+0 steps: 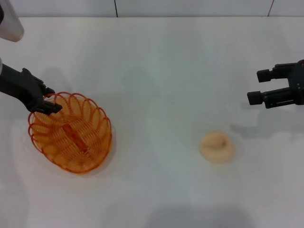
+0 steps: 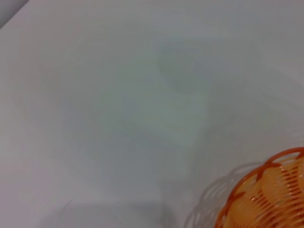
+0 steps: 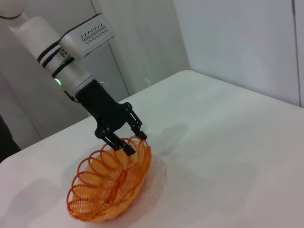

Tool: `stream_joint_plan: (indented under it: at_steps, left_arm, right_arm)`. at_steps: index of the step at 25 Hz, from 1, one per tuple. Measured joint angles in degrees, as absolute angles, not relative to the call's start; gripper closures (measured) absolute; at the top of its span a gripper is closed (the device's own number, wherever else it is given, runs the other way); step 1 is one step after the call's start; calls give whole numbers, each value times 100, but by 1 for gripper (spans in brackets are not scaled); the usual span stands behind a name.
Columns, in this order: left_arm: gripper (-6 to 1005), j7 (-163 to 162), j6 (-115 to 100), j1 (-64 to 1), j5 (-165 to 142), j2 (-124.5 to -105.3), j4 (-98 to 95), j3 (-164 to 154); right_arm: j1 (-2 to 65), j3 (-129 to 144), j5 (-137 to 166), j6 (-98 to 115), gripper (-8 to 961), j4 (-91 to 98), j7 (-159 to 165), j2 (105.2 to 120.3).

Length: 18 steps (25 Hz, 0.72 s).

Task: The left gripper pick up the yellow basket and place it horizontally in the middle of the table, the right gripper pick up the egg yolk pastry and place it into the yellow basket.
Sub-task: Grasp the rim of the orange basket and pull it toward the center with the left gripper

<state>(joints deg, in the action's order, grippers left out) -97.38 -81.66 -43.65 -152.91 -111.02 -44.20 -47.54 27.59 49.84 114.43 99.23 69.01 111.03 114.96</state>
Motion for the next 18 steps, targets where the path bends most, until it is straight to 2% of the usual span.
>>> stream_joint_plan:
  at_steps: [18]
  left_arm:
    - [581, -9871, -8227, -4393, -15308, -11089, -4414, -4750]
  right_arm:
    - [2763, 4983, 11443, 9932, 113, 6908, 11157, 11496]
